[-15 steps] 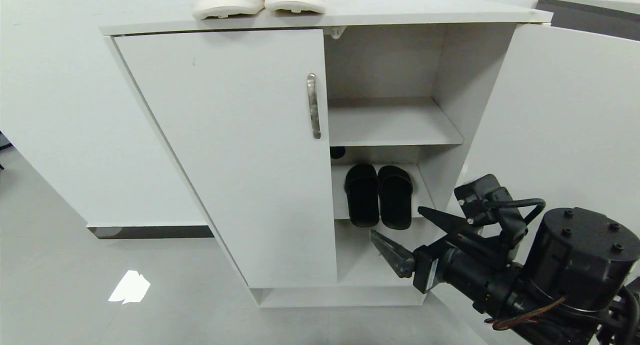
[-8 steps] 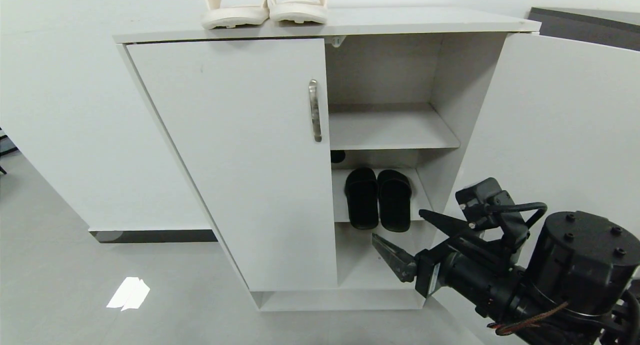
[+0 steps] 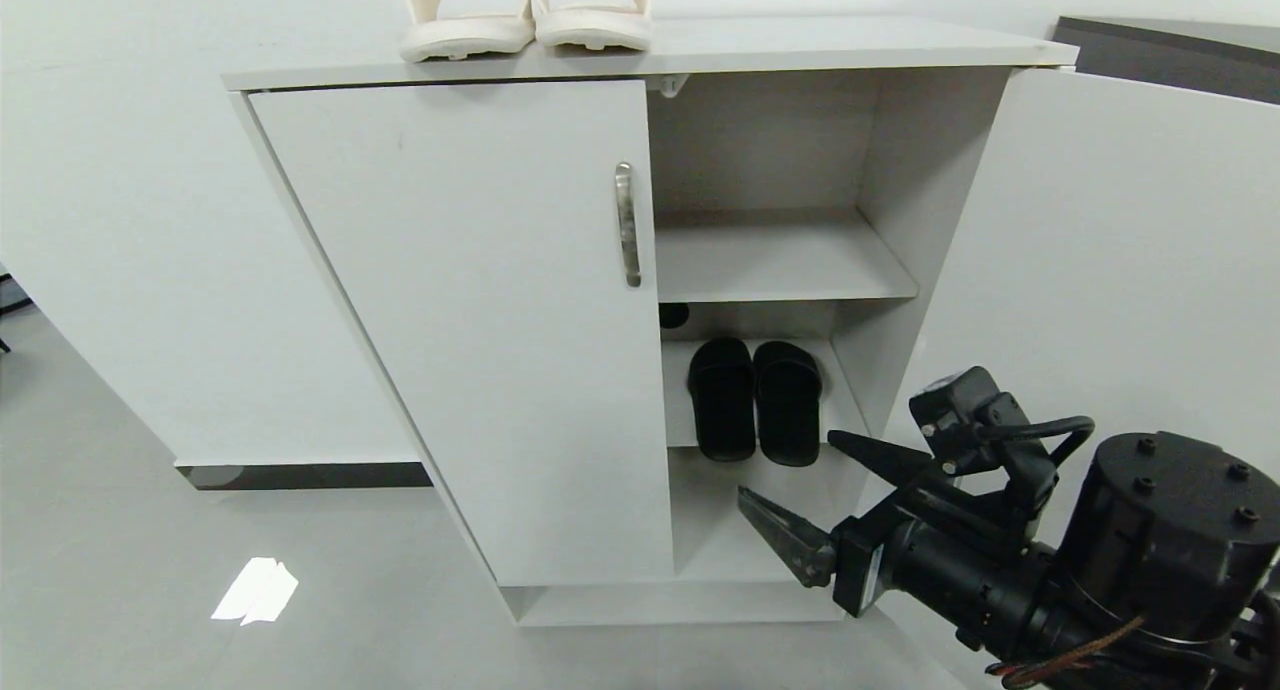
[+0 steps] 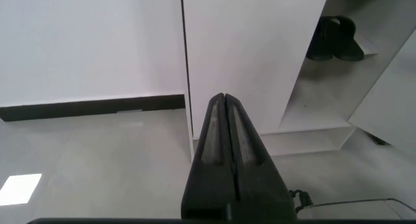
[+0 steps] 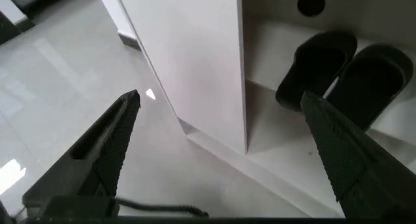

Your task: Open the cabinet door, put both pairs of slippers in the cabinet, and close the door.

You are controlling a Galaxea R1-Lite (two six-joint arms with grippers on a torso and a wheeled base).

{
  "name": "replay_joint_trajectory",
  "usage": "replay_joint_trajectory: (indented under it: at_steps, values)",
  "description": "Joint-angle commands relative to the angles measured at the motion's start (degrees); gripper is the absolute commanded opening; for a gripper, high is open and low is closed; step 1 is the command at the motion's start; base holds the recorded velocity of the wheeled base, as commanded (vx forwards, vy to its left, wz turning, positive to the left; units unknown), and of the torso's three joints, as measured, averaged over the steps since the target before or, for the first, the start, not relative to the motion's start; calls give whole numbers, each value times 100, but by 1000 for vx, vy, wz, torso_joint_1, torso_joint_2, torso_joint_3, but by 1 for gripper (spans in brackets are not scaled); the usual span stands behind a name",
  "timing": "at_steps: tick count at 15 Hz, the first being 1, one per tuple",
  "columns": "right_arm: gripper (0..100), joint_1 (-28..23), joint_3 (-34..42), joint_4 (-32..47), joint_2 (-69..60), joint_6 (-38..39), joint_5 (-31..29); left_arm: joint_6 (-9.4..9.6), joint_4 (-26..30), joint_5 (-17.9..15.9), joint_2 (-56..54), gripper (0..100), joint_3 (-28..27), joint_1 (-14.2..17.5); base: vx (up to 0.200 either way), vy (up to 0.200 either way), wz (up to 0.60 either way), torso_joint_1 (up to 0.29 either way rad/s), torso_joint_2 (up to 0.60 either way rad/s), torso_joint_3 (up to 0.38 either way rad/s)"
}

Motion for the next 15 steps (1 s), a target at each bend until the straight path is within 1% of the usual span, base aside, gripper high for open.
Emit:
replay_joint_trajectory:
  at_steps: [1, 3, 6, 9, 14, 15]
  values:
    - [100, 2, 72, -53, 16, 2, -5, -1, -1, 0, 8, 0, 0, 0, 0, 200, 0, 7, 2, 2]
    - [100, 2, 160, -115, 24, -7, 153, -1, -1, 0, 8, 0, 0, 0, 0, 200, 0, 5, 0, -2]
    - [100, -16, 212, -123, 42, -7, 162, -1, -1, 0, 8, 0, 0, 0, 0, 200, 0, 2, -2, 4]
    - [100, -95, 406, -123, 16, -78, 443, -1, -1, 0, 8, 0, 0, 0, 0, 200, 0, 4, -1, 1]
    - [100, -95, 432, -123, 24, -78, 460, -1, -1, 0, 8, 0, 0, 0, 0, 200, 0, 2, 3, 1]
    - [100, -95, 432, -123, 24, -78, 460, -1, -1, 0, 8, 0, 0, 0, 0, 0, 0, 0, 0, 0]
